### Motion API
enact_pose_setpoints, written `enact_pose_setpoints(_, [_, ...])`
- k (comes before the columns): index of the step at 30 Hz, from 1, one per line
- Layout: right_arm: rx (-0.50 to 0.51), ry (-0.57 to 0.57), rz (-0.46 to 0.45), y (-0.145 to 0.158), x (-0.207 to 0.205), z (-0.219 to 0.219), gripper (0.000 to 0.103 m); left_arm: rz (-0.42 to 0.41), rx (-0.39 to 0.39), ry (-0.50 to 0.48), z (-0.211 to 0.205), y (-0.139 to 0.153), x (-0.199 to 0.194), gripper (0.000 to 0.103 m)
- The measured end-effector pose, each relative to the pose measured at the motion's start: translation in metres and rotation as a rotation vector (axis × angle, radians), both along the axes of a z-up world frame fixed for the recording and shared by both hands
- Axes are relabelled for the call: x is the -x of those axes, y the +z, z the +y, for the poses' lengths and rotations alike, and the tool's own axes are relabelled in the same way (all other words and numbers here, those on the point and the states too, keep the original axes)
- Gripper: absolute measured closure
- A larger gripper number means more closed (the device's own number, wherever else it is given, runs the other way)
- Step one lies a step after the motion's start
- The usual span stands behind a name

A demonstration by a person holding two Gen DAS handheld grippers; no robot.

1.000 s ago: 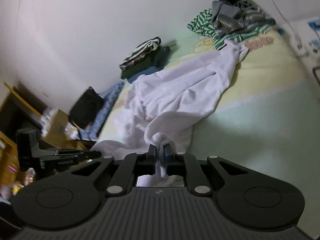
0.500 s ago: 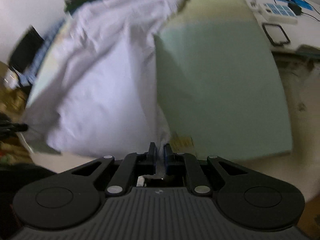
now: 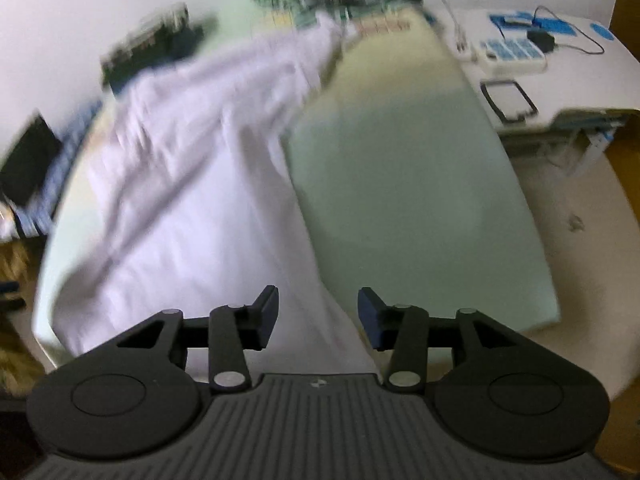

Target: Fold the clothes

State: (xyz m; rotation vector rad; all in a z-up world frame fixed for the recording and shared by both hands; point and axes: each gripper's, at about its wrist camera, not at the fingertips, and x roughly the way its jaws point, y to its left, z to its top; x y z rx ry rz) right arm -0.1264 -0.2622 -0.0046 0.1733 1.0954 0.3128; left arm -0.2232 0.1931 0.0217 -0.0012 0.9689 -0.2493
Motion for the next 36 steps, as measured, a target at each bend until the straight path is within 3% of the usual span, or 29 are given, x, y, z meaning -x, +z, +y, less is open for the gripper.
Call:
enact_pose_setpoints(4, [0.007,0.005,-0.122,-0.006,-0.009,0.030,0.065,-0.011,0.004,-0.016,-0.036,-0.024,-0.044,0.030])
enact_pose_setpoints(8, [0.022,0.027,-0.264,-0.013,-0.013,0.068,0.065,0.032,0.020,0.037,-0.053,-0.053,-0.088,0.039])
enact_pose_setpoints(12, [0.049,0.022,-0.233,-0.022,-0.035,0.091,0.066,-0.020,-0.060,0.172,-0.043,-0.064,-0.126,0.040])
enact_pose_setpoints(15, [0.048,0.005,-0.202,-0.026,-0.056,0.093,0.066,-0.030,-0.111,0.199,-0.027,-0.071,-0.149,0.037])
enact_pose_setpoints(18, [0.089,0.007,-0.215,-0.029,-0.082,0.093,0.065,0.018,-0.136,0.146,-0.024,-0.083,-0.166,0.028])
enact_pose_setpoints(20, [0.131,0.015,-0.241,-0.030,-0.103,0.094,0.060,0.032,-0.176,0.146,-0.027,-0.090,-0.174,0.025])
enact_pose_setpoints(24, [0.196,0.040,-0.275,-0.039,-0.152,0.092,0.041,0.072,-0.197,0.182,-0.030,-0.108,-0.195,0.027])
enact_pose_setpoints(27, [0.228,0.065,-0.269,-0.052,-0.189,0.093,0.040,0.074,-0.175,0.218,-0.024,-0.110,-0.206,0.027])
enact_pose_setpoints(30, [0.263,0.074,-0.271,-0.066,-0.223,0.093,0.040,0.063,-0.176,0.241,-0.020,-0.110,-0.215,0.040])
enact_pose_setpoints(32, [0.291,0.046,-0.261,-0.075,-0.243,0.093,0.041,0.063,-0.172,0.268,-0.015,-0.108,-0.222,0.063])
enact_pose_setpoints(33, [0.284,0.039,-0.252,-0.079,-0.252,0.091,0.042,0.066,-0.164,0.283,-0.012,-0.107,-0.226,0.068])
enact_pose_setpoints(34, [0.262,0.033,-0.246,-0.080,-0.259,0.089,0.050,0.071,-0.156,0.302,-0.009,-0.106,-0.230,0.079])
enact_pose_setpoints(35, [0.220,0.028,-0.241,-0.080,-0.265,0.086,0.066,0.070,-0.171,0.320,-0.007,-0.105,-0.234,0.088])
enact_pose_setpoints(36, [0.178,0.023,-0.237,-0.080,-0.270,0.083,0.073,0.065,-0.197,0.336,-0.005,-0.105,-0.238,0.089])
